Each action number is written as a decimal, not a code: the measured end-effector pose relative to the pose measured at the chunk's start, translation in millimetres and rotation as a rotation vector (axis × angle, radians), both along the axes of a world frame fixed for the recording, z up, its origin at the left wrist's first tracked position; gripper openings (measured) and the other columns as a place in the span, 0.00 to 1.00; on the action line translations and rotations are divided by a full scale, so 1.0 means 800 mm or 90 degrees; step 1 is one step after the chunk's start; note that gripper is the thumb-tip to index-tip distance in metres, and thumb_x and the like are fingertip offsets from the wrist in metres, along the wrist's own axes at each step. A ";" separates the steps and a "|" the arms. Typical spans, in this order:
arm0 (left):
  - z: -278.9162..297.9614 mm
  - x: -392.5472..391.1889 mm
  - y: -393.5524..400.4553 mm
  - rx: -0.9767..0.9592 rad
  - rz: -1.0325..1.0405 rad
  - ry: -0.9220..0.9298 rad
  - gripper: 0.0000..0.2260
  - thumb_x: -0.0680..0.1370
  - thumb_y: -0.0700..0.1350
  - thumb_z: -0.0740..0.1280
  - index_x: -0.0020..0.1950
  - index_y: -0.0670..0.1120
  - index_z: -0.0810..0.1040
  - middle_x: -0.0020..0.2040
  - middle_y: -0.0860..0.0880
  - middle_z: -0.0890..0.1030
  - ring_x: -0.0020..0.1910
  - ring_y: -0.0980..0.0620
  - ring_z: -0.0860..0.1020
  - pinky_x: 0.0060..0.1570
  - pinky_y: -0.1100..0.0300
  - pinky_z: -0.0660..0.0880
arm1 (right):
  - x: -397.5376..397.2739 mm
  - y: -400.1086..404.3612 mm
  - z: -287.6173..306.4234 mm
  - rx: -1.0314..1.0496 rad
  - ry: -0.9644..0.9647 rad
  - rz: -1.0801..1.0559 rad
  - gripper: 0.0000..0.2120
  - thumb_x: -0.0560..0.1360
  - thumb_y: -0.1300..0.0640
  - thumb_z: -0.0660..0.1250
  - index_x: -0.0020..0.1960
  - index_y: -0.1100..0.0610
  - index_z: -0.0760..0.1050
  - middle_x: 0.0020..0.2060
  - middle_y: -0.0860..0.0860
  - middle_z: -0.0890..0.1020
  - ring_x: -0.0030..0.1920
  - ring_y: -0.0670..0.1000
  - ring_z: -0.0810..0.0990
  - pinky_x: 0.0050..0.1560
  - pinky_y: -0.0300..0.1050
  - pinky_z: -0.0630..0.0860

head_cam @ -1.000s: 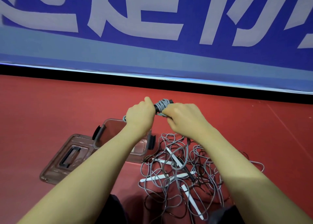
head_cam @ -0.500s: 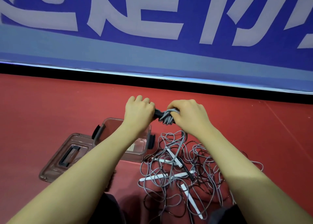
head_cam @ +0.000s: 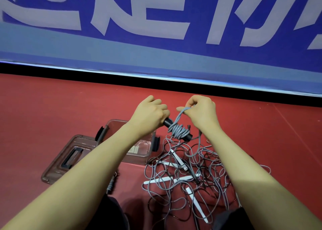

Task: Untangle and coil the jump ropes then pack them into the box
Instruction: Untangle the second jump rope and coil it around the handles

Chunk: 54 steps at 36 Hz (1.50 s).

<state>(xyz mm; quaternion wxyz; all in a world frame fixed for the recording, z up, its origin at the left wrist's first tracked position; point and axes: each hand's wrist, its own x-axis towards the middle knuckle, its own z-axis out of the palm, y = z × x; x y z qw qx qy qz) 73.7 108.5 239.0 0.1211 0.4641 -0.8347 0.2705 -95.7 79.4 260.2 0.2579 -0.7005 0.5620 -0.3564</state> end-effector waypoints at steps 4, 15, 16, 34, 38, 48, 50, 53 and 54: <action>0.001 0.007 0.001 -0.086 -0.099 0.071 0.11 0.72 0.43 0.60 0.31 0.46 0.75 0.28 0.51 0.71 0.29 0.48 0.71 0.38 0.58 0.62 | 0.000 -0.005 -0.004 -0.006 0.115 0.043 0.18 0.68 0.48 0.76 0.30 0.58 0.72 0.25 0.47 0.70 0.29 0.51 0.67 0.33 0.44 0.68; 0.015 -0.025 0.020 0.133 0.023 0.675 0.19 0.67 0.59 0.67 0.44 0.47 0.66 0.31 0.50 0.74 0.34 0.35 0.72 0.30 0.52 0.68 | 0.009 0.013 0.012 -0.050 0.252 0.092 0.11 0.77 0.53 0.62 0.50 0.61 0.76 0.47 0.60 0.80 0.46 0.65 0.75 0.42 0.49 0.68; 0.018 -0.032 0.020 0.140 0.058 0.716 0.19 0.66 0.58 0.67 0.44 0.46 0.65 0.31 0.50 0.74 0.34 0.35 0.72 0.31 0.51 0.68 | 0.010 0.013 0.010 -0.064 0.253 0.099 0.12 0.78 0.51 0.62 0.50 0.60 0.76 0.46 0.61 0.80 0.47 0.65 0.76 0.41 0.49 0.68; 0.008 -0.025 0.002 0.235 0.453 0.422 0.14 0.77 0.47 0.64 0.57 0.42 0.66 0.49 0.41 0.80 0.47 0.38 0.78 0.39 0.54 0.67 | 0.016 0.025 0.013 -0.008 0.349 0.243 0.13 0.76 0.50 0.64 0.38 0.59 0.72 0.31 0.51 0.74 0.36 0.57 0.72 0.35 0.45 0.66; 0.003 -0.020 0.002 0.247 0.472 0.294 0.14 0.78 0.47 0.63 0.59 0.42 0.66 0.51 0.41 0.80 0.48 0.39 0.78 0.38 0.54 0.66 | 0.017 0.028 0.016 -0.009 0.394 0.287 0.12 0.74 0.50 0.68 0.40 0.57 0.72 0.33 0.50 0.73 0.36 0.55 0.71 0.35 0.45 0.65; -0.003 -0.015 0.006 0.275 0.439 0.120 0.11 0.78 0.41 0.60 0.60 0.47 0.72 0.51 0.44 0.80 0.48 0.41 0.79 0.38 0.57 0.65 | 0.003 0.016 0.020 -0.059 0.420 0.324 0.11 0.79 0.49 0.62 0.46 0.56 0.77 0.38 0.54 0.80 0.41 0.57 0.77 0.37 0.45 0.68; -0.004 -0.015 0.006 0.281 0.432 0.101 0.10 0.79 0.41 0.60 0.60 0.47 0.73 0.51 0.44 0.79 0.49 0.41 0.79 0.38 0.57 0.64 | 0.003 0.016 0.020 -0.074 0.405 0.311 0.12 0.79 0.48 0.62 0.47 0.56 0.78 0.38 0.53 0.80 0.41 0.56 0.77 0.38 0.45 0.69; -0.005 -0.018 0.005 0.298 0.404 0.052 0.10 0.79 0.41 0.61 0.59 0.49 0.75 0.52 0.46 0.80 0.50 0.42 0.79 0.39 0.58 0.65 | 0.002 0.015 0.018 -0.112 0.391 0.280 0.12 0.78 0.47 0.63 0.48 0.55 0.78 0.41 0.53 0.81 0.44 0.57 0.78 0.40 0.47 0.72; -0.005 -0.019 0.004 0.296 0.390 0.037 0.10 0.79 0.41 0.61 0.59 0.49 0.75 0.52 0.46 0.80 0.51 0.43 0.79 0.38 0.58 0.65 | 0.001 0.015 0.018 -0.125 0.379 0.272 0.12 0.78 0.47 0.63 0.49 0.55 0.78 0.43 0.52 0.82 0.45 0.56 0.78 0.41 0.47 0.72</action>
